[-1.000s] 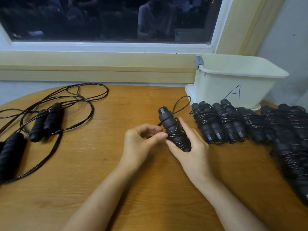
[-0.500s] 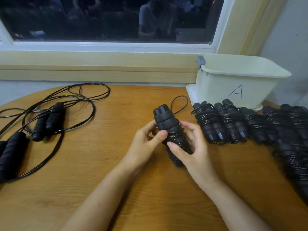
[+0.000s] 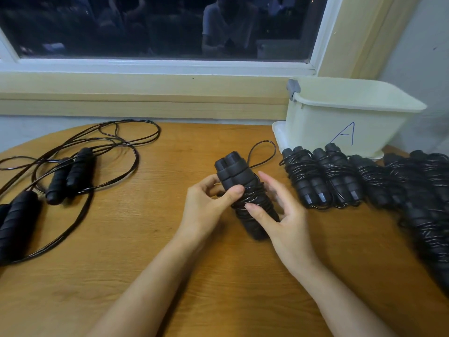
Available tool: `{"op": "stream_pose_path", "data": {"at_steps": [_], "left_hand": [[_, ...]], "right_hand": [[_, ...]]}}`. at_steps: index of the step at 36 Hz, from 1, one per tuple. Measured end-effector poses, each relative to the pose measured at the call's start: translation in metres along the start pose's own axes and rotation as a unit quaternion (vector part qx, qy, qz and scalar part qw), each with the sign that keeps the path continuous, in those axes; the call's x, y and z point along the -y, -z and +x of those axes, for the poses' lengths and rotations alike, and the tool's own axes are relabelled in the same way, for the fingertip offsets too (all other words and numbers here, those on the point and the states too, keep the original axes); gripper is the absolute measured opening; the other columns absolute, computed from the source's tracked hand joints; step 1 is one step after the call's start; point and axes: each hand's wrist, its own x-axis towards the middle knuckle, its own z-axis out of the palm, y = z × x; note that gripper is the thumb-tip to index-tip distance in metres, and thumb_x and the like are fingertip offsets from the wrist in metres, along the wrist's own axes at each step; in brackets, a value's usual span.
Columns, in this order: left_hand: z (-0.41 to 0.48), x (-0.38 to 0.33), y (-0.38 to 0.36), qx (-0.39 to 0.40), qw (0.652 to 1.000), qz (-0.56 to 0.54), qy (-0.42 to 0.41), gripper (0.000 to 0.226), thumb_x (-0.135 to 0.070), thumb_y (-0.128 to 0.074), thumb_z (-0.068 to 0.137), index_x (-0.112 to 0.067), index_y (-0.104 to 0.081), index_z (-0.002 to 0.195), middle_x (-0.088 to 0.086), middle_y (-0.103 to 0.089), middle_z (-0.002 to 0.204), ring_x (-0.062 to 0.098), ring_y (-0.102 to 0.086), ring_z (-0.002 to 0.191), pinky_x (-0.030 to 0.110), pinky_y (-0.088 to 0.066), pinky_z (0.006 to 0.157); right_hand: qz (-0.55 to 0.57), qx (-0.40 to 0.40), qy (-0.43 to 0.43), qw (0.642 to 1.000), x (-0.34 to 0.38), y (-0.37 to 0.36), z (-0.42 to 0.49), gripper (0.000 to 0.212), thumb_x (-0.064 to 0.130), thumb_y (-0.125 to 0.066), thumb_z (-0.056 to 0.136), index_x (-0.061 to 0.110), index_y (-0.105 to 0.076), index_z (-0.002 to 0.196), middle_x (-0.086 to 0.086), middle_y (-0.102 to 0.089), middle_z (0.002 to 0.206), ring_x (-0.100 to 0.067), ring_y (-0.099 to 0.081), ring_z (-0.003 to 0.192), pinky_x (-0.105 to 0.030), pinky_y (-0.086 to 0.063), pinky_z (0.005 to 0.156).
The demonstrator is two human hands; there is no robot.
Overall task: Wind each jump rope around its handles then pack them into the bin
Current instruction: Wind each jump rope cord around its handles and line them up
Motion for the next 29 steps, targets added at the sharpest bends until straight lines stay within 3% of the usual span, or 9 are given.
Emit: {"op": "stream_pose_path", "data": {"at_steps": [3, 7, 11, 18, 29], "left_hand": [[-0.001, -0.003, 0.0, -0.003, 1.0, -0.006, 0.004, 0.041, -0.033, -0.074, 0.068, -0.012, -0.069, 0.103, 0.003, -0.077, 0.093, 0.019, -0.073, 0.091, 0.03, -0.057, 0.083], [-0.001, -0.005, 0.002, -0.011, 1.0, -0.019, 0.016, 0.043, -0.034, -0.075, 0.067, -0.009, -0.07, 0.101, 0.009, -0.077, 0.091, 0.023, -0.073, 0.088, 0.033, -0.057, 0.083], [-0.001, -0.009, 0.004, -0.008, 0.999, -0.034, 0.026, 0.037, -0.029, -0.075, 0.071, -0.007, -0.069, 0.099, 0.011, -0.076, 0.085, 0.021, -0.073, 0.079, 0.025, -0.057, 0.076], [-0.002, -0.014, 0.006, -0.018, 0.997, -0.059, 0.035, 0.032, -0.023, -0.073, 0.071, -0.002, -0.069, 0.094, 0.007, -0.076, 0.077, 0.013, -0.071, 0.068, 0.018, -0.054, 0.065], [0.001, -0.016, 0.007, -0.031, 0.995, -0.077, 0.052, 0.047, -0.022, -0.073, 0.069, 0.008, -0.068, 0.105, 0.01, -0.076, 0.083, 0.011, -0.071, 0.074, 0.015, -0.052, 0.067]], "right_hand": [[0.017, 0.003, -0.006, 1.0, 0.001, 0.0, 0.001, 0.055, 0.044, -0.069, 0.082, 0.039, -0.054, 0.134, 0.012, -0.064, 0.129, -0.011, -0.056, 0.126, -0.04, -0.048, 0.104], [0.062, 0.012, -0.036, 0.997, 0.004, 0.001, 0.002, 0.052, 0.042, -0.071, 0.082, 0.039, -0.055, 0.132, 0.014, -0.064, 0.129, -0.01, -0.056, 0.127, -0.03, -0.046, 0.104], [0.113, 0.025, -0.06, 0.991, 0.008, 0.004, 0.004, 0.047, 0.026, -0.073, 0.087, 0.031, -0.057, 0.131, 0.016, -0.066, 0.126, -0.006, -0.057, 0.124, -0.019, -0.047, 0.099], [0.179, 0.026, -0.091, 0.979, 0.011, 0.007, 0.007, 0.05, 0.022, -0.067, 0.081, 0.022, -0.058, 0.131, 0.012, -0.069, 0.122, -0.003, -0.06, 0.119, -0.014, -0.048, 0.09], [0.245, 0.038, -0.164, 0.955, 0.013, 0.01, 0.009, 0.049, 0.027, -0.064, 0.082, 0.028, -0.057, 0.13, 0.0, -0.07, 0.122, -0.016, -0.064, 0.118, -0.035, -0.049, 0.1]]}}
